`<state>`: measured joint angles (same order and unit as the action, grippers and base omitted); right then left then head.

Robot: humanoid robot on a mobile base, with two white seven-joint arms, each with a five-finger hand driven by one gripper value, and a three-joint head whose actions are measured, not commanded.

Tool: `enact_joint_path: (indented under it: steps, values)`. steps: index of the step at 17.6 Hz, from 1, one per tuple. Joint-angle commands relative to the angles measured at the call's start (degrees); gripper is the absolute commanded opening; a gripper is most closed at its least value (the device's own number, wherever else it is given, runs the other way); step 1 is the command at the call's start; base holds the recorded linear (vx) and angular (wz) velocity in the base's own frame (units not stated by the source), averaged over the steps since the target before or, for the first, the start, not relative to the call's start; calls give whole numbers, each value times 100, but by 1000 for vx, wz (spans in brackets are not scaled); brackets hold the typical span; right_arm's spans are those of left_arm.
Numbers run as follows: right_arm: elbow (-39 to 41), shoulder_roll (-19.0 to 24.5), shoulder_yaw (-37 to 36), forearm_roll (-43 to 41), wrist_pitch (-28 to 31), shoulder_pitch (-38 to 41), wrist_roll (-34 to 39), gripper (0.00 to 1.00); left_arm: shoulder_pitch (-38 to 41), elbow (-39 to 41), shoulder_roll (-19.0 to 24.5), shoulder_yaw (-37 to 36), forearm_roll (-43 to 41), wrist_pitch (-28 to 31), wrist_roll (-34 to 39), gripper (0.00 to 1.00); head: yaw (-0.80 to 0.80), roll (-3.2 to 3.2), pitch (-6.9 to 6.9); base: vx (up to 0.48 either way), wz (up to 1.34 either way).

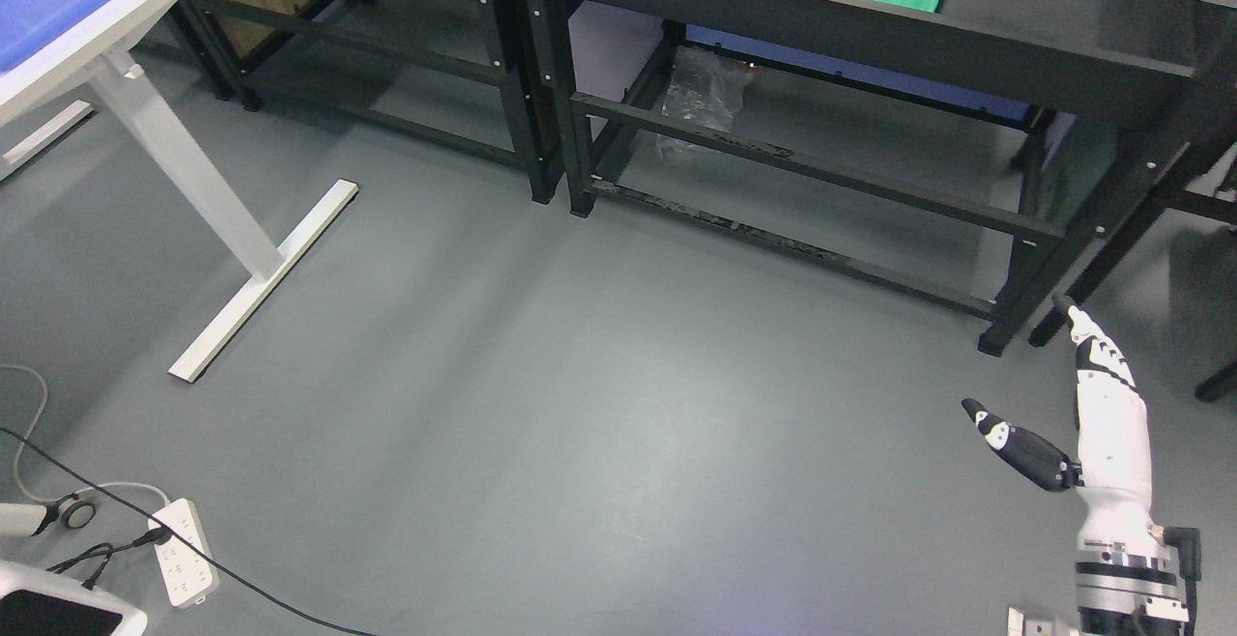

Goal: Pick pink block from left shelf to tray
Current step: 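Drive toward the green tray on the shelf, right hand forward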

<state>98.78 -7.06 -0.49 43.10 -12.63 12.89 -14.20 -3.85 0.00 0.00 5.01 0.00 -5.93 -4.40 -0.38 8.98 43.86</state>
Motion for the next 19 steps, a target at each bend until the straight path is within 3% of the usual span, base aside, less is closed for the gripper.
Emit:
enact_joint_path:
  steps: [1, 19]
  values:
    - [1, 108, 233, 1341, 252, -85, 32, 98, -1, 100, 100, 0, 44, 4, 0, 100, 0, 0, 0, 128, 475]
    - [1, 451, 31, 1323, 278, -146, -74, 98, -1, 100, 100, 0, 44, 4, 0, 100, 0, 0, 0, 243, -13]
